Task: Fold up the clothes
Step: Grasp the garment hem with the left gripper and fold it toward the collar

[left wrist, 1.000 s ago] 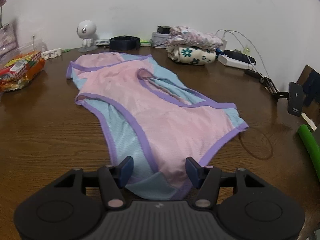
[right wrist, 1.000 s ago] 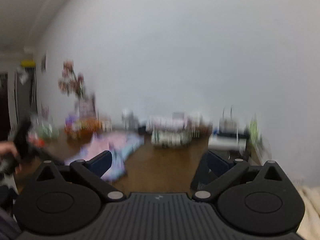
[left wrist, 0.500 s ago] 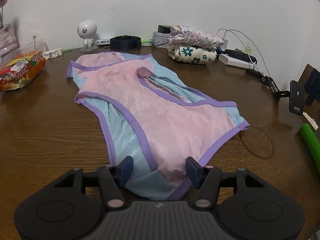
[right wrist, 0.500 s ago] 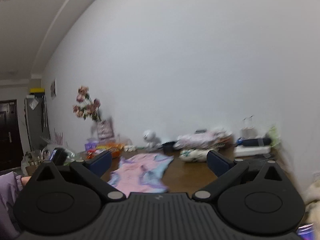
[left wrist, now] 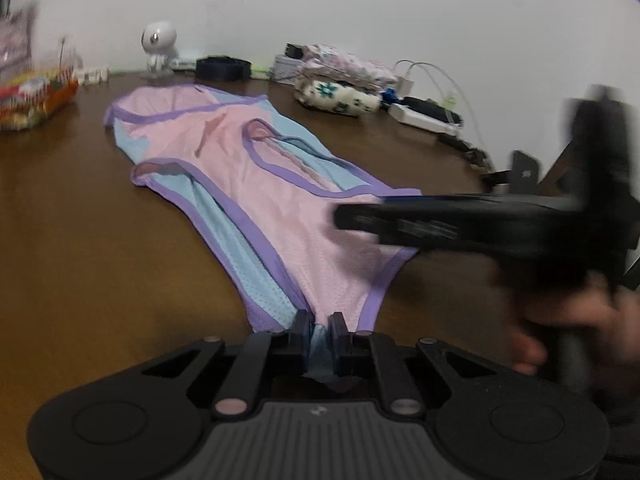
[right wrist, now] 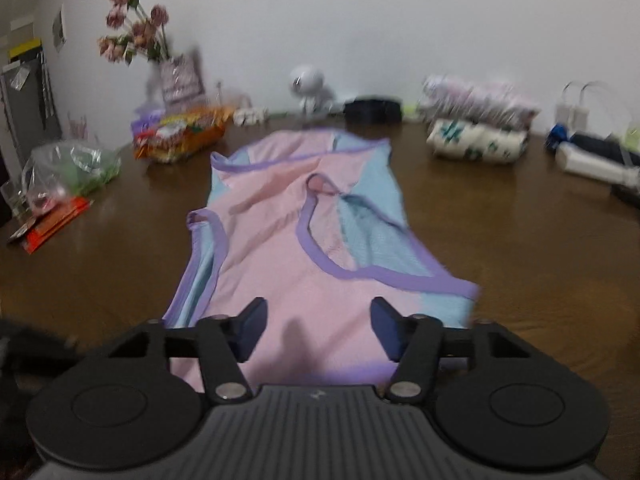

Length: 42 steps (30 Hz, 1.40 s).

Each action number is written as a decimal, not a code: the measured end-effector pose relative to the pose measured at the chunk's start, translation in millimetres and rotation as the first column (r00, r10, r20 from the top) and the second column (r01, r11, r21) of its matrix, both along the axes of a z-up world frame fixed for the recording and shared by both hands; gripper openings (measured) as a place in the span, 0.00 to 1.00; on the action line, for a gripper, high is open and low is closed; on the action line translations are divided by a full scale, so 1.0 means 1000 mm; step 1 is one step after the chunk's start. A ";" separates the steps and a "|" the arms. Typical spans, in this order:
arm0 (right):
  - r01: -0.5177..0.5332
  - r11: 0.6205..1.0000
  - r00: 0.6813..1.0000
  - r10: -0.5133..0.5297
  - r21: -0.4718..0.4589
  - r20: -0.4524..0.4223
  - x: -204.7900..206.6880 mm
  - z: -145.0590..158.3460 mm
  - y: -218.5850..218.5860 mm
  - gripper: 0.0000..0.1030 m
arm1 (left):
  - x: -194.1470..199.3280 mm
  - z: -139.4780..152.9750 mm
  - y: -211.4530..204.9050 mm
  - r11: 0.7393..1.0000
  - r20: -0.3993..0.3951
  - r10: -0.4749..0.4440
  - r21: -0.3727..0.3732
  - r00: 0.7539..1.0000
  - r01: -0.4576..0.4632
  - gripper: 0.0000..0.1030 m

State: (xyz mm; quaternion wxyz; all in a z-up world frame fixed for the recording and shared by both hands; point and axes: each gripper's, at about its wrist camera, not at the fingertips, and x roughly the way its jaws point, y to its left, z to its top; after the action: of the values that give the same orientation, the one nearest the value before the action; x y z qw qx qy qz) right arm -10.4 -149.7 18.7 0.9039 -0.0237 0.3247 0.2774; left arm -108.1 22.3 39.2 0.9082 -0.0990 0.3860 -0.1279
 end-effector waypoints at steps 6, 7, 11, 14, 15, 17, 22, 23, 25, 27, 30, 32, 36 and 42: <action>-0.038 0.986 0.999 0.036 -0.161 -0.017 -0.023 -0.003 -0.019 0.38 | -0.015 0.036 0.032 0.986 0.040 -0.088 -0.140 0.995 0.093 0.37; -0.030 0.985 0.999 0.026 -0.171 -0.025 -0.025 -0.001 -0.030 0.38 | -0.010 0.045 0.045 0.990 0.072 -0.061 -0.123 0.996 0.069 0.54; 0.079 0.976 0.997 -0.079 -0.202 0.005 -0.032 0.011 -0.057 0.38 | 0.065 0.050 0.102 0.996 0.117 0.092 0.003 0.989 -0.093 0.63; 0.030 0.995 0.999 -0.026 -0.095 0.043 -0.051 0.028 -0.057 0.40 | 0.140 0.035 0.137 0.984 0.021 0.175 0.037 0.984 -0.176 0.53; -0.015 0.998 0.998 0.018 -0.062 0.054 -0.058 0.031 -0.050 0.41 | 0.156 0.031 0.140 0.982 -0.003 0.184 0.043 0.983 -0.184 0.52; -0.080 0.994 0.993 0.087 -0.079 0.084 -0.070 0.030 -0.031 0.42 | 0.181 0.026 0.144 0.977 -0.006 0.209 0.045 0.978 -0.209 0.53; -0.107 0.988 0.993 0.113 -0.115 0.042 -0.073 0.009 -0.012 0.42 | 0.203 0.020 0.154 0.961 -0.005 0.276 -0.003 0.961 -0.276 0.53; -0.114 0.987 0.992 0.118 -0.117 0.032 -0.074 0.005 -0.011 0.42 | 0.206 0.017 0.156 0.959 -0.018 0.283 -0.002 0.959 -0.283 0.52; -0.124 0.985 0.992 0.127 -0.117 0.012 -0.075 0.000 -0.011 0.42 | 0.212 0.010 0.159 0.955 -0.045 0.298 0.002 0.954 -0.298 0.29; -0.132 0.984 0.991 0.133 -0.121 0.003 -0.076 -0.004 -0.012 0.40 | 0.211 0.005 0.162 0.953 -0.052 0.303 0.018 0.952 -0.302 0.05; -0.129 0.983 0.992 0.128 -0.129 -0.017 -0.070 -0.003 -0.023 0.19 | 0.193 -0.002 0.165 0.949 -0.025 0.313 0.036 0.949 -0.312 0.03; -0.133 0.981 0.991 0.129 -0.140 -0.037 -0.067 -0.001 -0.037 0.09 | 0.169 -0.001 0.164 0.948 -0.015 0.311 0.067 0.950 -0.310 0.02; -0.104 0.976 0.994 0.096 -0.190 -0.050 -0.065 0.003 -0.072 0.08 | 0.106 0.002 0.164 0.942 -0.015 0.324 0.097 0.946 -0.321 0.02; -0.034 0.980 0.999 0.027 -0.194 -0.040 -0.065 0.014 -0.105 0.17 | -0.003 0.008 0.175 0.904 -0.003 0.424 0.051 0.906 -0.424 0.21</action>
State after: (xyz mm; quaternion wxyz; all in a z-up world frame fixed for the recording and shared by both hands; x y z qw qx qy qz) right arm -75.5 -254.8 32.5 0.8868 -0.1117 0.3664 0.2585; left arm -111.4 196.9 47.1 0.9138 -0.1588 0.3646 0.0827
